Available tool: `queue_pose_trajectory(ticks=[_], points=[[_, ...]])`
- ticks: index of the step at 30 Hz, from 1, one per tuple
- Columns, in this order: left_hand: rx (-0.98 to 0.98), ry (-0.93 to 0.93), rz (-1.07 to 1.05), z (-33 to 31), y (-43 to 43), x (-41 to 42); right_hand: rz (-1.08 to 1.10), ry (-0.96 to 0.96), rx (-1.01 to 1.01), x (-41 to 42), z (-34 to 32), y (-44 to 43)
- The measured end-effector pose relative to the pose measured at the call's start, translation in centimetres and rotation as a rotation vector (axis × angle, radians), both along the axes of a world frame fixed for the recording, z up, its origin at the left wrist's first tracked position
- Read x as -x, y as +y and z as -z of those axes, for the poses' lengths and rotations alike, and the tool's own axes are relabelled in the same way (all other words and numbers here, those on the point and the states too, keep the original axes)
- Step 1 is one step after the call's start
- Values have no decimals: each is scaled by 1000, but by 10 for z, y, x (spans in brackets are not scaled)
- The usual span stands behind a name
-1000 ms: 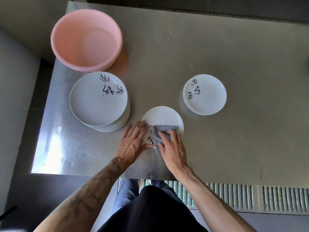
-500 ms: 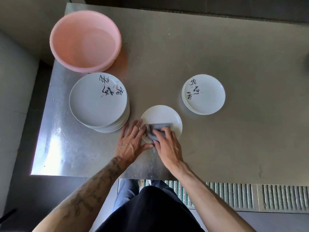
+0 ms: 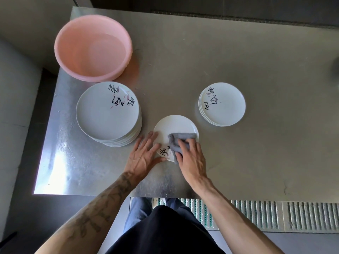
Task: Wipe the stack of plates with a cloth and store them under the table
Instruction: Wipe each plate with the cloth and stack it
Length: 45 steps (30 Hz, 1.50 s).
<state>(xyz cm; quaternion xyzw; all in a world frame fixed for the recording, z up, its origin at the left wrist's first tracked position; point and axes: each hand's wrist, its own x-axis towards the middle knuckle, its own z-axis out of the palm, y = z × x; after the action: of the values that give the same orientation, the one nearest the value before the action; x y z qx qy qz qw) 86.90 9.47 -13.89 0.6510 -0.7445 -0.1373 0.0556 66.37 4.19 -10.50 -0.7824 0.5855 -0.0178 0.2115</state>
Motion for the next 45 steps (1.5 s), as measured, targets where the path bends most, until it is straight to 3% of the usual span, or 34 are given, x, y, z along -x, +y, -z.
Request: queue_pose_trajectory(ticks=[5, 11, 17, 21, 27, 33, 37, 45], points=[[9, -55, -62, 0, 7, 10, -86, -98, -84, -18, 1, 13], [22, -44, 4, -2, -4, 2, 50, -15, -9, -2, -2, -7], [45, -109, 13, -6, -2, 10, -79, -87, -92, -9, -1, 2], [33, -80, 39, -6, -5, 6, -6, -5, -28, 6, -2, -13], [39, -124, 9, -7, -1, 17, -75, -97, -112, -16, -3, 7], [20, -86, 33, -9, -5, 6, 26, 17, -23, -8, -6, -8], [17, -112, 24, -13, -9, 15, -37, -29, -107, -25, -4, 5], [-4, -119, 23, -11, -8, 9, -6, -21, -63, -23, -4, 5]])
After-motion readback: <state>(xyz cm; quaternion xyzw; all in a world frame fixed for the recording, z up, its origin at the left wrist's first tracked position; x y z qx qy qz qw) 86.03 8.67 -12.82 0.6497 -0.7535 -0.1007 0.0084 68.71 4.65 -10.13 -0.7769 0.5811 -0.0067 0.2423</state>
